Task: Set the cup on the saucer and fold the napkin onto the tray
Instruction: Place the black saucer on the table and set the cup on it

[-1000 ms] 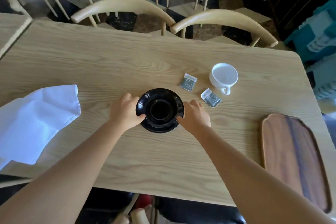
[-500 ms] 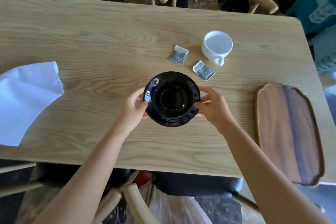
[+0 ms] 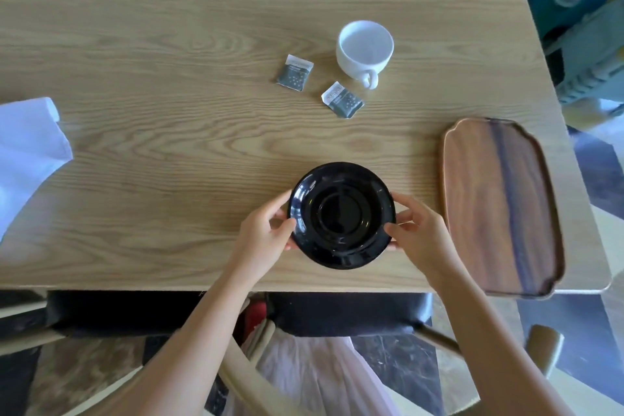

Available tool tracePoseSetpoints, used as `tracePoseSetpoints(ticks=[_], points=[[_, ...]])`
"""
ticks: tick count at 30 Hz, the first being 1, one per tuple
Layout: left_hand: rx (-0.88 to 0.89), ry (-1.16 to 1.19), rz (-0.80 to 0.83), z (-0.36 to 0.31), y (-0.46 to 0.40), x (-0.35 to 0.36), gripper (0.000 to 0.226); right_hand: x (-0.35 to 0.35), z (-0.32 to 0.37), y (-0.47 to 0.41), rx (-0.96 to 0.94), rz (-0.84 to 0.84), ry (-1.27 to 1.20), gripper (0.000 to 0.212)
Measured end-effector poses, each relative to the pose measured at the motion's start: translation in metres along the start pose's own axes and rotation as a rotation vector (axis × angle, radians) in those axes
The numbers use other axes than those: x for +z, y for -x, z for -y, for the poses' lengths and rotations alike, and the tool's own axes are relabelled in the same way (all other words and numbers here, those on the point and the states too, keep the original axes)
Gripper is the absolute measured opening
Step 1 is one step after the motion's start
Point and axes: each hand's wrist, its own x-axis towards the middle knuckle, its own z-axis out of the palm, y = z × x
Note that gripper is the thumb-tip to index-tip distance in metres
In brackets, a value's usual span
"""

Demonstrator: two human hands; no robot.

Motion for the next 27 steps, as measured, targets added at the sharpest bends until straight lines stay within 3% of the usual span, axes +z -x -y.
tracePoseSetpoints(ticks=[9, 14, 19, 23, 27], points=[[-0.025, -0.003, 0.018, 0.001, 0.006, 0.001, 0.052, -0.003, -0.009, 0.004, -0.012, 0.035, -0.015, 0.065], [-0.018, -0.005, 0.023, -0.001, 0.007, 0.001, 0.052, -0.004, -0.008, 0.002, -0.029, 0.063, 0.05, 0.05], [0.03, -0.362, 0.096, -0.01, -0.002, -0.012, 0.041, -0.018, 0.008, -0.005, -0.041, 0.151, 0.302, 0.035], [0.244, -0.792, 0.004, -0.043, -0.028, -0.034, 0.027, -0.032, 0.041, -0.027, -0.2, -0.048, 0.551, 0.03], [0.509, -0.883, -0.069, -0.091, -0.073, -0.037, 0.032, -0.033, 0.087, -0.067, -0.453, -0.258, 0.698, 0.036]])
